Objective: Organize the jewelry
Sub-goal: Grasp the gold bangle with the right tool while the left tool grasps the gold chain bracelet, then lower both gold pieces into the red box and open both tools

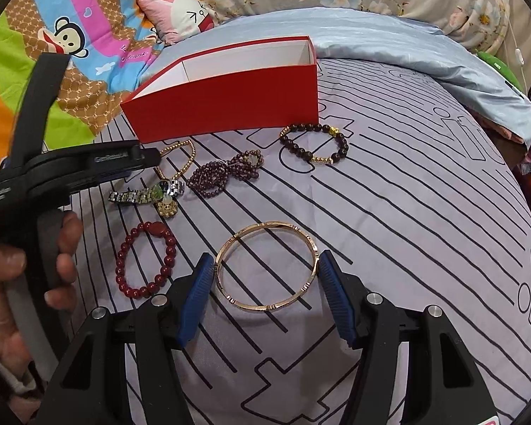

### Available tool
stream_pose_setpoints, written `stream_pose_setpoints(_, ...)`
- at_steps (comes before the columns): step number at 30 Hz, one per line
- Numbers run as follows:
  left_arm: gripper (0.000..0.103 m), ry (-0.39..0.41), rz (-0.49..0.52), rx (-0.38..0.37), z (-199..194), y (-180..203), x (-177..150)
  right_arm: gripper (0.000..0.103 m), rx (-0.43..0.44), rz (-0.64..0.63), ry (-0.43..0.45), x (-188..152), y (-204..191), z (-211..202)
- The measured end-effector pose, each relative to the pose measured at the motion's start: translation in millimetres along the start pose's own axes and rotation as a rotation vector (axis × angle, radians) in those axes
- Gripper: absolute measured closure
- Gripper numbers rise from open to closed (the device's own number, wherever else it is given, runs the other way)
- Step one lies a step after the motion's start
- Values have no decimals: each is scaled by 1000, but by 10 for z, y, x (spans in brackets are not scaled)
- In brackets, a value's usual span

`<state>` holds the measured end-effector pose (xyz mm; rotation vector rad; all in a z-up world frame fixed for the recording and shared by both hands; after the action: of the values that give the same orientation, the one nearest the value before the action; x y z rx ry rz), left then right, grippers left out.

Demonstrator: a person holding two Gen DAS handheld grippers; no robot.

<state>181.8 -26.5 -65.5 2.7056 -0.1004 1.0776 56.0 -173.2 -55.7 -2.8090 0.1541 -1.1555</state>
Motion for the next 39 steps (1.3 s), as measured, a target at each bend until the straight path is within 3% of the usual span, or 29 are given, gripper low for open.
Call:
stream_pose_setpoints(3,61,-2,25,-1,54,69,0,44,6,1,3,43,8,12)
stream_pose_setpoints(6,76,0,45,5,87,106,10,44,8,4,0,89,5,47)
stream_pose_setpoints(8,94,-1,42,-4,108,111,24,44,12,7,-3,114,0,75)
stream_pose_setpoints(10,99,0,47,-12,114,122,23,45,14,8,-4,127,-2,92)
stream_pose_setpoints(18,100,29,43,-52,-170,181,177,44,21,13,13,327,8,49)
stream_pose_setpoints(28,100,144,32,-126,-665,338,975,44,38,15,127,1279,79,-63)
stream_pose_setpoints(33,100,180,45,-97,-517,366,1327,44,31,-11,161,1737,69,87)
stream_pose_setpoints(39,100,142,31,-64,-76,288,1422,44,31,-6,132,1949,70,480)
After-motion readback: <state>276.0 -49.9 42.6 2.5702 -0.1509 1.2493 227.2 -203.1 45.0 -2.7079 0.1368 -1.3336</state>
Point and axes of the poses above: each gripper's, at about its wrist camera, not at the fingertips, and z roughly the way its jaws point, y to its right, x to its top, the point moved 9 cm from there along z, roughly the way its jaws point, and after that the axes turned 7 degrees about y, right-handed, at the moved point
